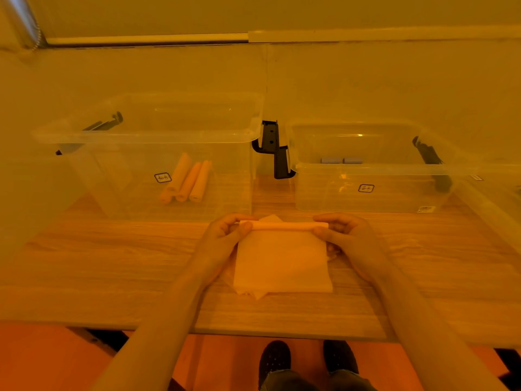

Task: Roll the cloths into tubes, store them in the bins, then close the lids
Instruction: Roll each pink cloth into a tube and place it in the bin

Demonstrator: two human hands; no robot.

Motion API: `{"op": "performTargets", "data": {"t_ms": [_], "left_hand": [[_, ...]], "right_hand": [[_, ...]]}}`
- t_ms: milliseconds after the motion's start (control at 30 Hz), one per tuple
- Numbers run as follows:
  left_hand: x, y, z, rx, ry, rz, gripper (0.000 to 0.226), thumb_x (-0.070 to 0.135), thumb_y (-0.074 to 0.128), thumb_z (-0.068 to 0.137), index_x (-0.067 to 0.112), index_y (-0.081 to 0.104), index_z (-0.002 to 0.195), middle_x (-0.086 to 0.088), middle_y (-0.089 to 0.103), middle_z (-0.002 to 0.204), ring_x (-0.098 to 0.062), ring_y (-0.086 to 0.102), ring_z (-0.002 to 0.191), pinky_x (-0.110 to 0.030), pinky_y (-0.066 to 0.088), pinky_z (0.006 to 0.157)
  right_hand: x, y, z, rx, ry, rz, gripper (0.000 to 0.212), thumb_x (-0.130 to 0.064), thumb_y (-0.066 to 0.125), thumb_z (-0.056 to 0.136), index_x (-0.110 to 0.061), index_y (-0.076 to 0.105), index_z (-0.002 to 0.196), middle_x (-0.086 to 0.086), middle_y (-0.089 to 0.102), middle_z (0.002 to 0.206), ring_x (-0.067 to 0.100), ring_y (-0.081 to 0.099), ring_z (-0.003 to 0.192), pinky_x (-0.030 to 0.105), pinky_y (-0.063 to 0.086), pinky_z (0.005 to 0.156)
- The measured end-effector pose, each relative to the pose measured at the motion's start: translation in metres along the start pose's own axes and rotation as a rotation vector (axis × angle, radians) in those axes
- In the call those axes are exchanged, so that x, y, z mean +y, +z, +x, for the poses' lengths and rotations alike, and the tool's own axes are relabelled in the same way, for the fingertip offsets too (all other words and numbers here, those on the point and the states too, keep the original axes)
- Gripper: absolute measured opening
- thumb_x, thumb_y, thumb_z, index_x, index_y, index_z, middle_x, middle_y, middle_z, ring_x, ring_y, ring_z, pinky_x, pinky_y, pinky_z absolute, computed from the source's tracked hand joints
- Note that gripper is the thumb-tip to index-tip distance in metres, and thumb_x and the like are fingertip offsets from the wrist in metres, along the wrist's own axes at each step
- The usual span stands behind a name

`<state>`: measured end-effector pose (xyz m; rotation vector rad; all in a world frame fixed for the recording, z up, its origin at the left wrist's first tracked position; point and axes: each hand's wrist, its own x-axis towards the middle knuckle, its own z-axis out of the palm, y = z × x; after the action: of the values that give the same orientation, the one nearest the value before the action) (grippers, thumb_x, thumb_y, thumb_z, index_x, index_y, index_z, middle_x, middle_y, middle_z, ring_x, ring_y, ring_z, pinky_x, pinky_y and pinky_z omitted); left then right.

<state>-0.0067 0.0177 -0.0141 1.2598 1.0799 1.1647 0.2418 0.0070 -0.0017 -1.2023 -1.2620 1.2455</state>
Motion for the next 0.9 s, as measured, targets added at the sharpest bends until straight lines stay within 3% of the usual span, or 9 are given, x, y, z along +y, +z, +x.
{"op": "performTargets", "data": {"t_ms": [167, 267, 433, 667, 800, 900], "left_hand": [[-0.0005, -0.0009, 0.0003, -0.014, 0.018, -0.034, 0.016, 0.012, 0.058, 0.09, 0.023, 0.07, 0.092, 0.004, 0.069, 0.079, -0.01, 0.063, 0.073, -0.026, 0.049, 0.061], [-0.0011, -0.0015, -0.0001, -0.026, 0.019, -0.003, 0.016, 0.012, 0.057, 0.092, 0.022, 0.068, 0.098, 0.004, 0.07, 0.082, -0.009, 0.064, 0.075, -0.025, 0.05, 0.062], [-0.0004, -0.0015, 0.0002, -0.03, -0.024, -0.047, 0.024, 0.029, 0.063, 0.08, 0.036, 0.071, 0.102, -0.002, 0.07, 0.097, -0.015, 0.066, 0.087, -0.031, 0.049, 0.07], [0.0003, 0.0009, -0.0009, -0.014, -0.041, -0.015, 0.018, 0.036, 0.064, 0.077, 0.034, 0.075, 0.092, -0.005, 0.073, 0.093, -0.02, 0.066, 0.087, -0.038, 0.049, 0.076], [0.0004, 0.0014, -0.0007, -0.01, -0.002, -0.03, 0.017, 0.019, 0.062, 0.087, 0.03, 0.074, 0.09, 0.0, 0.072, 0.085, -0.014, 0.066, 0.081, -0.034, 0.049, 0.071], [0.0013, 0.0019, -0.0015, -0.014, 0.017, -0.026, 0.018, 0.019, 0.062, 0.086, 0.031, 0.075, 0.089, 0.001, 0.073, 0.085, -0.013, 0.066, 0.082, -0.033, 0.05, 0.072]], "right_hand": [[0.001, 0.0003, -0.0006, -0.013, -0.002, -0.005, 0.014, -0.015, 0.064, 0.087, -0.009, 0.069, 0.099, 0.003, 0.061, 0.064, 0.009, 0.049, 0.047, 0.019, 0.043, 0.042], [0.0017, -0.0001, 0.0004, 0.007, -0.011, -0.017, 0.012, -0.016, 0.064, 0.087, -0.009, 0.071, 0.094, 0.004, 0.062, 0.064, 0.009, 0.05, 0.047, 0.019, 0.042, 0.043], [0.0023, -0.0006, 0.0015, 0.022, -0.024, -0.02, 0.01, -0.014, 0.065, 0.087, -0.01, 0.071, 0.094, 0.002, 0.065, 0.064, 0.008, 0.053, 0.049, 0.018, 0.044, 0.044], [0.0024, -0.0007, 0.0027, 0.007, 0.027, 0.031, 0.02, -0.013, 0.065, 0.085, -0.014, 0.069, 0.105, 0.007, 0.073, 0.081, 0.014, 0.065, 0.06, 0.022, 0.051, 0.049], [0.0018, -0.0008, 0.0014, 0.008, 0.012, -0.002, 0.017, -0.015, 0.062, 0.089, -0.013, 0.067, 0.105, 0.006, 0.072, 0.079, 0.017, 0.065, 0.062, 0.025, 0.052, 0.051], [0.0001, -0.001, 0.001, 0.014, 0.029, -0.011, 0.018, -0.018, 0.06, 0.091, -0.015, 0.066, 0.108, 0.006, 0.073, 0.085, 0.016, 0.068, 0.067, 0.025, 0.053, 0.053]]}}
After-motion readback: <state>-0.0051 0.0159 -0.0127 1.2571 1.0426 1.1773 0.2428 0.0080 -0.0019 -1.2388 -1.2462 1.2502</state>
